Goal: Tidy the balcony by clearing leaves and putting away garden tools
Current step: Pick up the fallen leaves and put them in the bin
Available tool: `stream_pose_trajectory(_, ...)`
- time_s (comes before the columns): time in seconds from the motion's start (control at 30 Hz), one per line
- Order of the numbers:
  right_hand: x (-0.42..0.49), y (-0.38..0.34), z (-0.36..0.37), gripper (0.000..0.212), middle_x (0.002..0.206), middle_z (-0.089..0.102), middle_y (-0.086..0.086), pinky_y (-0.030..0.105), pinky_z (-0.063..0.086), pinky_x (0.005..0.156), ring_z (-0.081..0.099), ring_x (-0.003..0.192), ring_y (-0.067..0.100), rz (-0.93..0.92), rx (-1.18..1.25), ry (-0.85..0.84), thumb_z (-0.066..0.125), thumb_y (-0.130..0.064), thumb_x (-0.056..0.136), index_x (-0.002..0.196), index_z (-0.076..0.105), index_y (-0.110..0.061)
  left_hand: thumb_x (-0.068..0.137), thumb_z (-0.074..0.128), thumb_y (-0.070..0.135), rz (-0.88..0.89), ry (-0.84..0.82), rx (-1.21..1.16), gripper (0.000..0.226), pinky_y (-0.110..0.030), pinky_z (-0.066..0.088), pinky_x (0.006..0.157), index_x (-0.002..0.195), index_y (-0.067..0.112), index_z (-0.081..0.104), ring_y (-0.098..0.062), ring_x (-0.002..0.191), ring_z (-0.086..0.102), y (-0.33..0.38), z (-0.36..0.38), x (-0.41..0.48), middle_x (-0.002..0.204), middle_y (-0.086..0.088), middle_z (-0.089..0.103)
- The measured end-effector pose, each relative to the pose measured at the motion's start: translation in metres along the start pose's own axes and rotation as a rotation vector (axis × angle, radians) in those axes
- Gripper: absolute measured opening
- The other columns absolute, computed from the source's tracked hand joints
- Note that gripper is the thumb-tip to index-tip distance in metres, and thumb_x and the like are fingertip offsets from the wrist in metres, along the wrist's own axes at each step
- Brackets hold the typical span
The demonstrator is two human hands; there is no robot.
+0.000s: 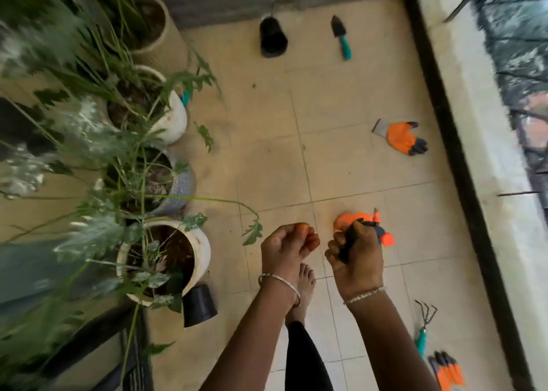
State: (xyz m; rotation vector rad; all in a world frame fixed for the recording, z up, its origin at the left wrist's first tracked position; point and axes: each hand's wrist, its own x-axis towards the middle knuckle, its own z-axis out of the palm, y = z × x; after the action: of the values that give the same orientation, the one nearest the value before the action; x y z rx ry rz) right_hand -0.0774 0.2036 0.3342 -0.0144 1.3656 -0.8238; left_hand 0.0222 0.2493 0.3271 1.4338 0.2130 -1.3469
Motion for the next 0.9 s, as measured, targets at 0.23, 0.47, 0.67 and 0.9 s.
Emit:
stream_pose_trajectory(0.23,-0.168,-0.040,-0.014,0.043,0.060,0.040,0.000,0.027,0.027,0.054,0.036,0.051,0.013,-0.185,0.123,-0.005,0.040,-0.047,0.100,0.079,0.058,-0.016,0.093,0.056,-0.004,0.012,-0.179,0.032,0.008,-0.026,0.059,0.068,0.096,-0.005,0.063,-0.020,0.069,0.064,0.056,0.017,-0.158,0.079,-0.015,0.065)
stream_pose_trajectory(0.47,-0.313,-0.030,-0.052,0.025,0.064,0.048,0.001,0.022,0.037,0.048,0.043,0.052,0.012,-0.291,0.424,0.031,0.048,-0.032,0.100,0.085,0.058,-0.015,0.095,0.048,-0.008,-0.084,-0.459,0.117,0.016,-0.021,0.057,0.059,0.095,-0.002,0.063,-0.011,0.060,0.066,0.086,0.020,-0.293,0.067,-0.006,0.068)
stream_pose_trajectory(0.67,-0.419,-0.022,-0.103,0.029,0.063,0.052,0.000,0.019,0.040,0.044,0.046,0.053,0.011,-0.457,0.710,0.011,0.045,-0.033,0.101,0.082,0.059,-0.015,0.096,0.047,-0.004,-0.194,-0.662,0.289,0.022,-0.023,0.057,0.057,0.087,0.001,0.066,-0.014,0.058,0.062,0.077,0.029,-0.397,0.066,-0.009,0.062)
stream_pose_trajectory(0.9,-0.540,0.001,-0.198,0.026,0.064,0.052,0.000,0.020,0.037,0.049,0.046,0.054,0.011,-0.674,0.991,0.198,0.051,-0.027,0.099,0.080,0.061,-0.013,0.098,0.042,0.008,-0.438,-0.861,0.491,0.027,-0.027,0.055,0.062,0.086,-0.001,0.064,-0.018,0.067,0.060,0.005,0.019,-0.530,0.073,-0.009,0.061)
